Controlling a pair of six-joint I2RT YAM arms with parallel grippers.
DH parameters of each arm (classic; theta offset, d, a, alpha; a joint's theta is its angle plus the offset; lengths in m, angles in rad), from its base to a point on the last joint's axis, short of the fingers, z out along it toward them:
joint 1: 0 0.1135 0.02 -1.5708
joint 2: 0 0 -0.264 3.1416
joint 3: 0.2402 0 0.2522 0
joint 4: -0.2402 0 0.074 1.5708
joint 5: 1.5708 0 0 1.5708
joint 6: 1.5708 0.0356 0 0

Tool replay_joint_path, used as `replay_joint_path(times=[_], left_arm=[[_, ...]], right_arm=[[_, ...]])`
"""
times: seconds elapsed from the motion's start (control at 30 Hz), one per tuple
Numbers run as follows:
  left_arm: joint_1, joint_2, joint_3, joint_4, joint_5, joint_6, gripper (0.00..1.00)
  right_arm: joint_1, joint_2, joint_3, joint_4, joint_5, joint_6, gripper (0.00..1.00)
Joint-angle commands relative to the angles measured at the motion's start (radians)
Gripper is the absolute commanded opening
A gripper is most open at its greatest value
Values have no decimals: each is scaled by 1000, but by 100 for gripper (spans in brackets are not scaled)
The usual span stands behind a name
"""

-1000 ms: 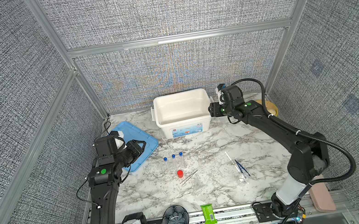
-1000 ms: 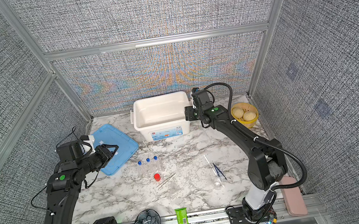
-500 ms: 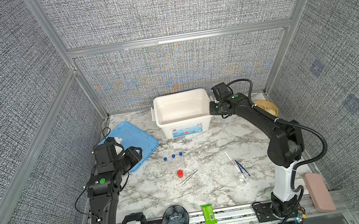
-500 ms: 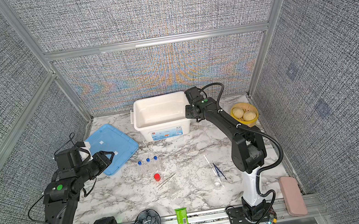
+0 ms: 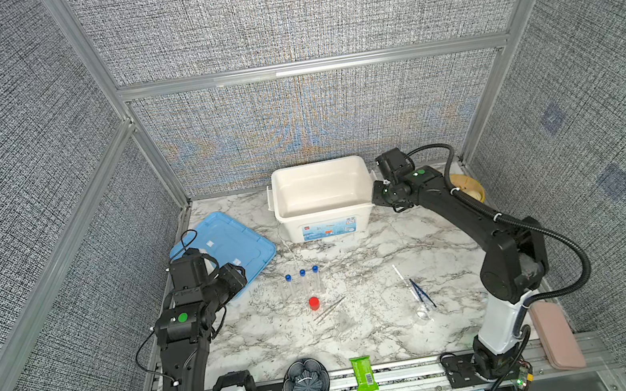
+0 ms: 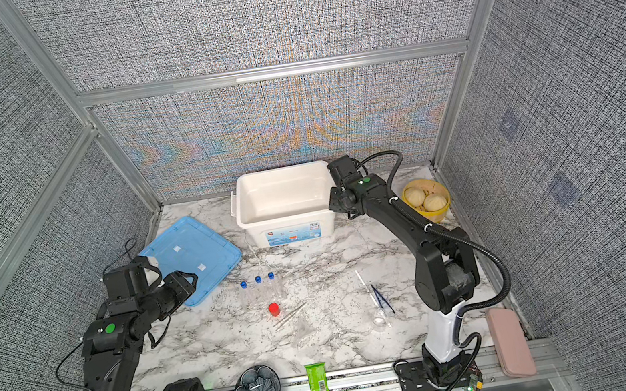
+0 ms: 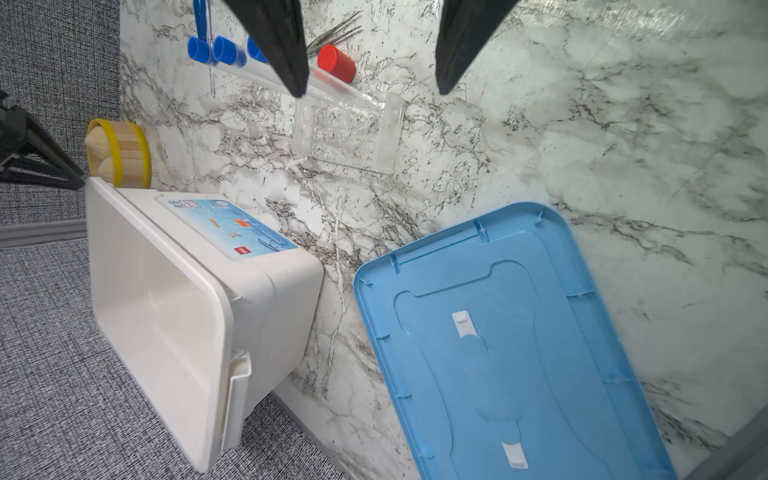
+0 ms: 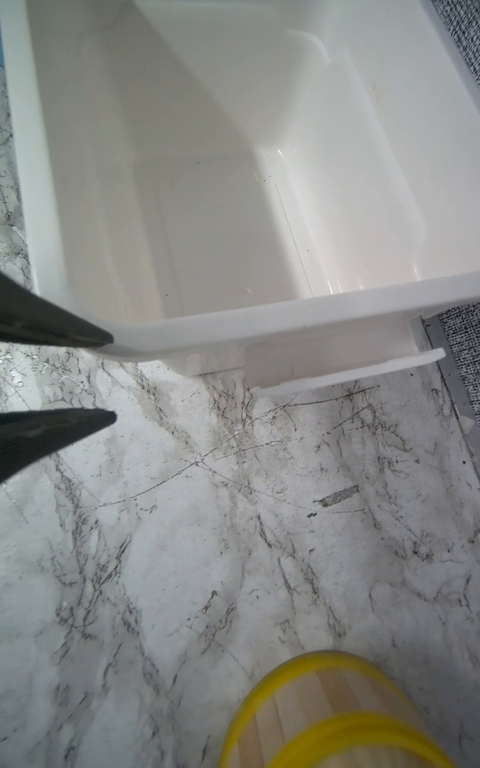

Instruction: Organize the chemistry lab equipment

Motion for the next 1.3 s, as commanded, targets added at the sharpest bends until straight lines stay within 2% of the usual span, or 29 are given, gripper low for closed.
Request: replay_joint_path(times=[0.0,0.13,0.2,0.3,0.37,0.47,0.6,0.67,0.77,0.8,0.97,1.27], left_arm=[[2,5,-4,21,-48,-14,51],[2,-4,3,32,-76,-13,51],[1,3,14,39,-63,-14,51],[1,23,23,35,-56,-14,51],[2,31,10,44,-61,-17,51],[1,44,-10,43,-75,-20,51],[2,59,-34,-5,-178,-5,51],[4,72,-29,-32,-210,12,51],[4,78,-25,-62,-246,5,51],[2,75,-30,-59,-247,7,51],[2,86,-37,-31,-208,5,51],[2,141,-38,17,-144,-16,51]], right_arm=[[-3,-36,-63,43,19,21,25],[-7,-81,-116,114,-59,-80,26],[-9,-91,-117,148,-76,-116,32],[-12,-79,-102,216,-146,-189,49],[-15,-47,-62,224,-174,-217,53],[-19,18,-1,212,-134,-221,55],[-22,104,98,149,-76,-222,56],[-23,135,132,109,-46,-214,52],[-23,152,154,58,-7,-196,38],[-22,149,151,51,-6,-197,33],[-20,108,84,49,-17,-188,21],[3,2,-23,22,-23,-183,17]])
